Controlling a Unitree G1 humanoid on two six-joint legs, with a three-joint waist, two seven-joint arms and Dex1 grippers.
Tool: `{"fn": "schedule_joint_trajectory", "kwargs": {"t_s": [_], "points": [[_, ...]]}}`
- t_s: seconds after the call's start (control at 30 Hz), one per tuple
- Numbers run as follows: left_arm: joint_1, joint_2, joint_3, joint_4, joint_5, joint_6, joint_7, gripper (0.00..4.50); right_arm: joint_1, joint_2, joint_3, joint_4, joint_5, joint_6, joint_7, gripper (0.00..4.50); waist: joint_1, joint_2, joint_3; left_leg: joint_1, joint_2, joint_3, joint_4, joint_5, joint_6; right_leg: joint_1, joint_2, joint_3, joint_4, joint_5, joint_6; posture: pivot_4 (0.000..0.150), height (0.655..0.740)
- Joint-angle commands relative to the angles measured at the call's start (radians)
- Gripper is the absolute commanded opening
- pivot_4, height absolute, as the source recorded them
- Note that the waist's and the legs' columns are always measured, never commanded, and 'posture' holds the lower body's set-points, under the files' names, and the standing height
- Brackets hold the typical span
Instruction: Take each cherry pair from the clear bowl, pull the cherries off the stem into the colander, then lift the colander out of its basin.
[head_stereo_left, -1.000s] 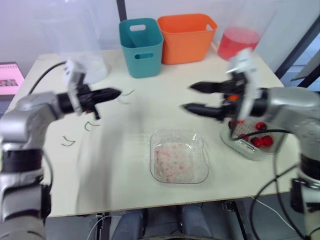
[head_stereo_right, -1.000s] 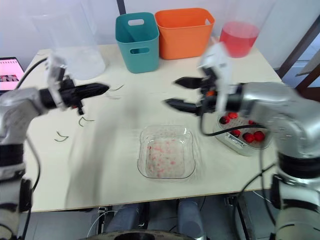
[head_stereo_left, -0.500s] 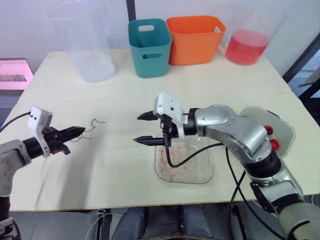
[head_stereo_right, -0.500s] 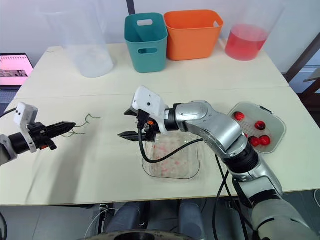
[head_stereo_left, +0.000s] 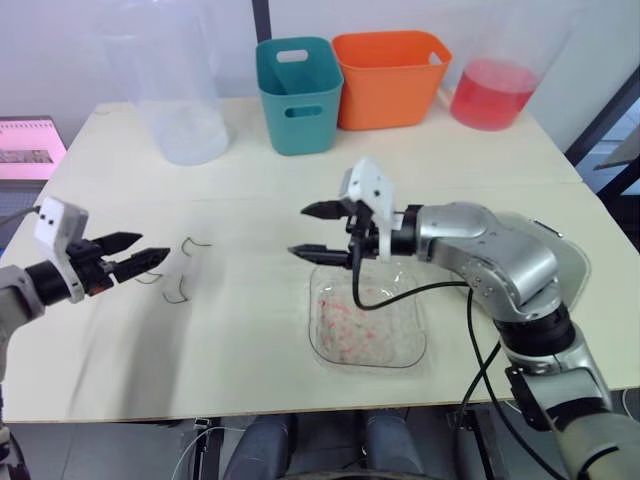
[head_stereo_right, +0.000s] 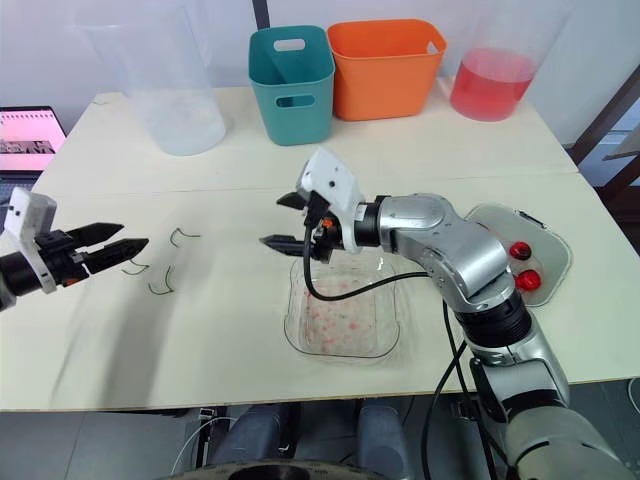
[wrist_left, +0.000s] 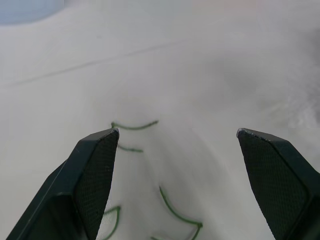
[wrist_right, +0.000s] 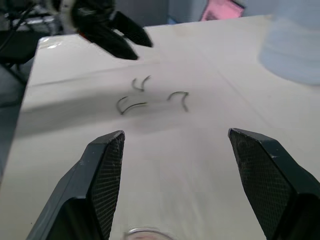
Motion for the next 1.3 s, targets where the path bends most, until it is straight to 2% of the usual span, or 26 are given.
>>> {"fn": "schedule_joint_trajectory", "kwargs": {"t_s": [0.03, 0.13, 0.27, 0.4, 0.43, 0.5, 0.53, 0.7, 0.8, 0.93, 1.03, 1.1, 1.13, 1.3], "points": [[-0.074, 0.006, -0.010, -0.093, -0.025, -0.032, 0.011, 3.95, -0.014, 0.027, -0.140, 0.019, 0.016, -0.029, -0.070, 3.55, 0.001, 0.000, 0.000, 0.000, 0.000, 0.000, 0.000, 0.000, 0.000, 0.000, 0.000, 0.000, 0.000, 0.000, 0.000, 0.150, 0.7400], [-0.159, -0.005, -0.060, -0.160, -0.051, -0.027, 0.009, 3.95, -0.012, -0.018, -0.288, 0.027, 0.049, 0.009, -0.111, 3.55, 0.005, 0.000, 0.000, 0.000, -0.001, 0.000, 0.000, 0.000, -0.001, 0.000, 0.000, 0.000, 0.000, 0.000, 0.000, 0.150, 0.7400], [-0.295, -0.003, -0.171, -0.163, -0.028, -0.063, -0.031, 3.95, 0.086, -0.233, -0.469, 0.046, 0.012, -0.014, -0.063, 3.55, 0.012, 0.000, 0.000, 0.000, -0.001, 0.000, 0.000, 0.001, -0.001, 0.001, -0.001, 0.000, -0.002, 0.000, 0.000, 0.150, 0.7400], [-0.410, -0.009, -0.251, -0.054, 0.028, -0.147, -0.090, 3.95, 0.237, -0.408, -0.761, 0.065, 0.074, 0.018, 0.000, 3.55, 0.018, 0.002, 0.001, 0.000, -0.001, 0.004, 0.000, 0.000, 0.000, 0.002, 0.000, 0.000, -0.003, 0.000, 0.000, 0.150, 0.7400], [-0.423, -0.014, -0.254, -0.022, 0.040, -0.168, -0.090, 3.95, 0.279, -0.431, -0.823, 0.067, 0.083, 0.024, 0.011, 3.55, 0.013, 0.002, 0.000, 0.000, -0.001, 0.006, 0.000, 0.000, 0.000, 0.002, 0.000, 0.000, -0.003, 0.000, 0.000, 0.150, 0.7400], [-0.432, -0.036, -0.236, 0.052, 0.056, -0.209, -0.071, 4.49, 0.377, -0.460, -0.983, 0.081, 0.107, 0.049, 0.045, 4.04, 0.001, 0.002, 0.000, 0.001, 0.000, 0.008, -0.001, -0.001, 0.002, 0.002, 0.001, 0.001, -0.002, 0.000, 0.000, 0.150, 0.7400], [-0.427, -0.045, -0.223, 0.084, 0.062, -0.226, -0.060, 4.50, 0.425, -0.467, -1.055, 0.091, 0.115, 0.056, 0.060, 4.36, -0.002, 0.002, 0.000, 0.001, 0.001, 0.008, -0.001, -0.003, 0.005, 0.002, 0.002, 0.001, -0.002, 0.000, 0.000, 0.150, 0.7400], [-0.327, -0.069, -0.148, 0.191, 0.084, -0.307, -0.025, 4.50, 0.613, -0.466, -1.259, 0.156, 0.110, 0.049, 0.091, 4.44, -0.007, 0.003, 0.000, 0.004, 0.002, 0.010, 0.000, -0.005, 0.009, 0.002, 0.003, 0.005, -0.001, 0.000, 0.000, 0.150, 0.7400], [-0.270, -0.072, -0.150, 0.220, 0.094, -0.332, -0.042, 4.50, 0.699, -0.492, -1.267, 0.228, 0.076, 0.009, 0.130, 4.44, 0.000, 0.003, 0.000, 0.004, 0.002, 0.010, 0.000, -0.005, 0.009, 0.003, 0.002, 0.005, -0.001, 0.000, 0.000, 0.150, 0.7400], [-0.252, -0.048, -0.193, 0.206, 0.122, -0.352, -0.095, 4.50, 0.799, -0.596, -1.167, 0.284, 0.003, -0.024, 0.203, 4.44, 0.006, 0.003, 0.000, 0.004, 0.001, 0.011, 0.001, -0.005, 0.009, 0.004, 0.000, 0.005, -0.001, 0.000, 0.000, 0.150, 0.7400], [-0.225, -0.009, -0.222, 0.082, 0.096, -0.308, -0.165, 4.50, 0.830, -0.680, -1.086, 0.187, 0.026, 0.024, 0.263, 4.44, 0.002, 0.003, 0.000, 0.004, 0.001, 0.011, 0.001, -0.005, 0.009, 0.005, 0.000, 0.004, -0.002, 0.000, 0.000, 0.150, 0.7400], [-0.165, 0.059, -0.290, -0.031, 0.137, -0.344, -0.264, 4.50, 0.849, -0.734, -1.019, 0.137, 0.009, 0.017, 0.297, 4.44, -0.006, 0.004, 0.000, 0.004, 0.002, 0.009, 0.001, -0.005, 0.009, 0.005, 0.000, 0.004, -0.002, 0.000, 0.000, 0.150, 0.7400], [-0.157, 0.077, -0.302, -0.077, 0.113, -0.321, -0.292, 4.50, 0.850, -0.758, -0.985, 0.103, 0.018, 0.029, 0.312, 4.44, -0.007, 0.004, 0.000, 0.004, 0.002, 0.010, 0.000, -0.005, 0.009, 0.005, 0.001, 0.004, -0.003, 0.000, 0.000, 0.150, 0.7400], [-0.221, 0.085, -0.323, -0.217, 0.009, -0.208, -0.314, 4.50, 0.824, -0.799, -0.864, -0.048, 0.087, 0.111, 0.343, 4.44, 0.007, 0.004, 0.000, 0.003, 0.002, 0.009, 0.001, -0.005, 0.010, 0.005, 0.000, 0.003, -0.004, 0.000, 0.000, 0.150, 0.7400]]}}
